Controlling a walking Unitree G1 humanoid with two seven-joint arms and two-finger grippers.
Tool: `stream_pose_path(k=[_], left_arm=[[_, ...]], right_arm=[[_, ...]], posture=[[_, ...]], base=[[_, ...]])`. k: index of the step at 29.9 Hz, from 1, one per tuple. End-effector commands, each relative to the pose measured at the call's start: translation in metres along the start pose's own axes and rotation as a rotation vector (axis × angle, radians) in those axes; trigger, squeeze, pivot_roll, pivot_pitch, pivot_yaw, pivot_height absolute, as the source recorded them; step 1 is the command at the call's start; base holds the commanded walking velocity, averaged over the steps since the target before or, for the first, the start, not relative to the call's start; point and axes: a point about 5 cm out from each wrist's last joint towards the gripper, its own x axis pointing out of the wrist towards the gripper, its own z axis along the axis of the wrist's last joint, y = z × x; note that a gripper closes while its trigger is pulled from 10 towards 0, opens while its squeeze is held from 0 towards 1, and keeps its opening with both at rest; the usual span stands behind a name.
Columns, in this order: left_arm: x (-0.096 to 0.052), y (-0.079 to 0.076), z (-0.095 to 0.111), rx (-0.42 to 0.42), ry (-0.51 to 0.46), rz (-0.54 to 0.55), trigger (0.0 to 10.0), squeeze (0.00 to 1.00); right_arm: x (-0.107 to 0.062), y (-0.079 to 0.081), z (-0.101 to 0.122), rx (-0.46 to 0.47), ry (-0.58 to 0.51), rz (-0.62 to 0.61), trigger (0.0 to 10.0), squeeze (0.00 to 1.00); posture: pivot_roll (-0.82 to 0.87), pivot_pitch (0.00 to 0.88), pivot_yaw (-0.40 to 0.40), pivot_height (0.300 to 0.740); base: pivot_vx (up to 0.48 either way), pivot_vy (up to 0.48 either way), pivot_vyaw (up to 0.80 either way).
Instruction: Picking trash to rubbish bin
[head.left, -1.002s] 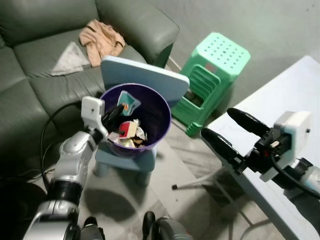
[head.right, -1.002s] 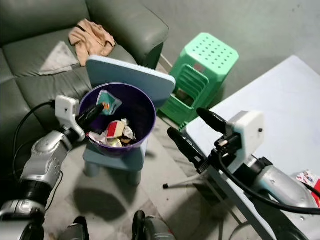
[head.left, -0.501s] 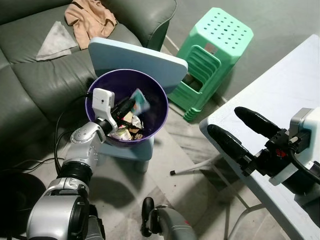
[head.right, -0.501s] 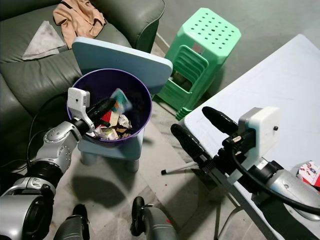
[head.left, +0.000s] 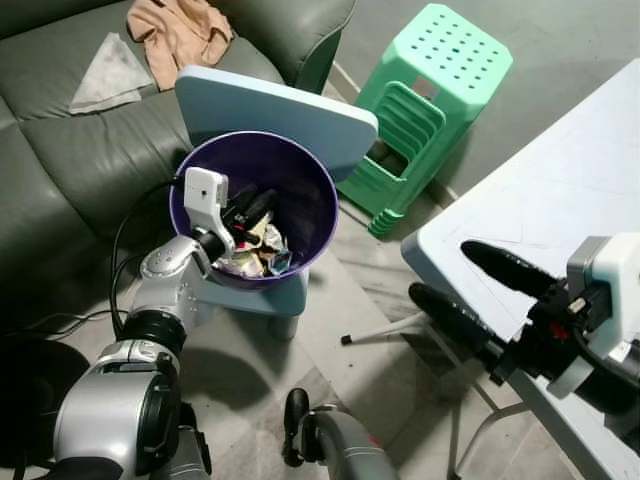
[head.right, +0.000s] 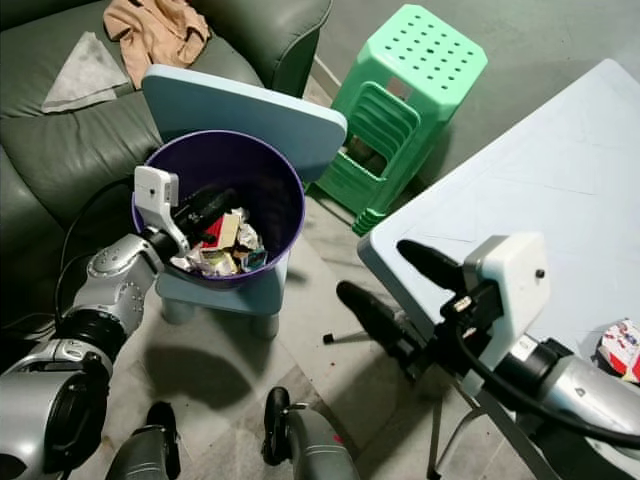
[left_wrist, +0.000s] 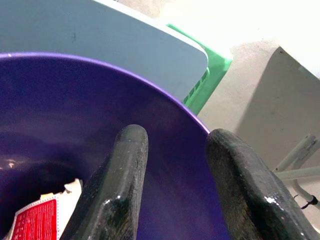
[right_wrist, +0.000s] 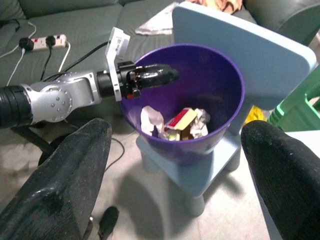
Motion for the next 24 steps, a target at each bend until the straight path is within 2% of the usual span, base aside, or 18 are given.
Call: stream_pose_path(k=[1, 10, 24], left_arm=[[0.000, -0.005, -0.007, -0.011, 0.022, -0.020, 10.0, 1.00], [-0.001, -0.002, -0.006, -0.012, 0.017, -0.014, 10.0, 1.00], [-0.005, -0.001, -0.006, -0.031, -0.030, 0.007, 10.0, 1.00]], right_arm=[[-0.004, 0.005, 0.001, -0.016, 0.016, 0.013, 10.0, 0.00], [-0.004, 0.005, 0.001, -0.003, 0.019, 0.014, 10.0, 0.00], [0.008, -0.008, -0.001, 0.006, -0.053, -0.074, 10.0, 0.00]], posture=[[-0.35, 0.441, -0.255, 0.740], [-0.34, 0.439, -0.250, 0.740], [-0.27, 0.397, -0.211, 0.740]], base=[[0.000, 0.000, 0.00], [0.000, 0.000, 0.00], [0.000, 0.000, 0.00]])
